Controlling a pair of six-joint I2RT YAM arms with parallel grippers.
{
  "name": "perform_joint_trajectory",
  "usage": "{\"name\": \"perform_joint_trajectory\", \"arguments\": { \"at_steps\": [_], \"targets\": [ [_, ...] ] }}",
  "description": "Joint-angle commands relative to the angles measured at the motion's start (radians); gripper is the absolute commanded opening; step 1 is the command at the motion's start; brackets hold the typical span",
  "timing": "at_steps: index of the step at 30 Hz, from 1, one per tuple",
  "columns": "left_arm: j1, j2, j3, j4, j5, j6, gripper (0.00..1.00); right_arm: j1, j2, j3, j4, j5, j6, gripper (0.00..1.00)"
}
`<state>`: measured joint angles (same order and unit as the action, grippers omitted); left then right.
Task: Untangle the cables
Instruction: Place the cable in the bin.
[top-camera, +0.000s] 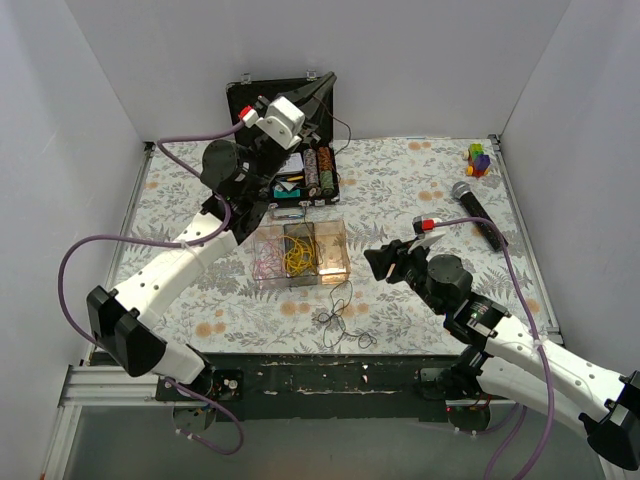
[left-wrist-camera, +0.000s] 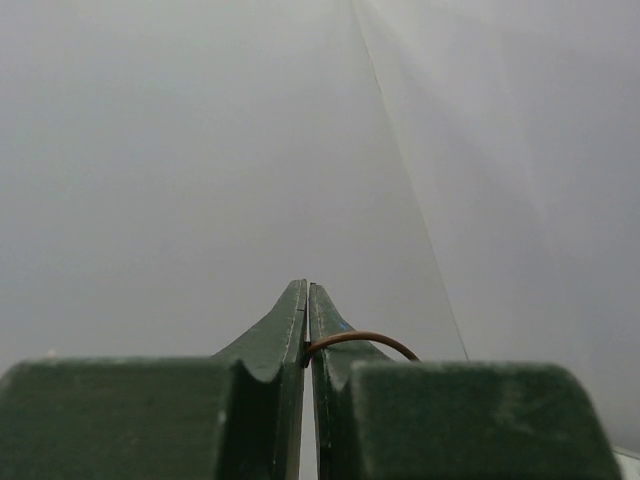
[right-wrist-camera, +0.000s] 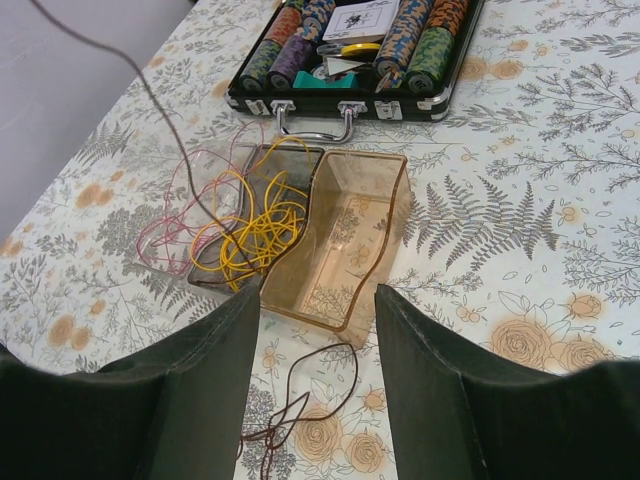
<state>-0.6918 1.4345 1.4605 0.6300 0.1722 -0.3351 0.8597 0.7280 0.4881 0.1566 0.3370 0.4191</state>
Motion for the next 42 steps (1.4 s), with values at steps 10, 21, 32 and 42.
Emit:
{"name": "perform_joint_trajectory", "arguments": {
  "at_steps": [10, 21, 32, 42],
  "targets": [
    [0.002, 0.027, 0.204, 0.054, 0.053, 0.041, 0.00, 0.004, -0.002, 0.050, 0.031, -0.018, -0.016, 0.58],
    [0.000, 0.015, 0.109, 0.082, 0.035, 0.047, 0.00, 0.004, -0.033, 0.041, 0.004, 0.008, -0.013, 0.58],
    [0.000, 0.041, 0.120, 0.102, 0.024, 0.044, 0.00, 0.002, -0.021, 0.030, 0.015, 0.004, -0.009, 0.57],
    [0.003, 0.070, 0.164, 0.109, 0.009, 0.056, 0.00, 0.001, -0.029, 0.014, 0.023, -0.003, -0.005, 0.55]
  ]
}}
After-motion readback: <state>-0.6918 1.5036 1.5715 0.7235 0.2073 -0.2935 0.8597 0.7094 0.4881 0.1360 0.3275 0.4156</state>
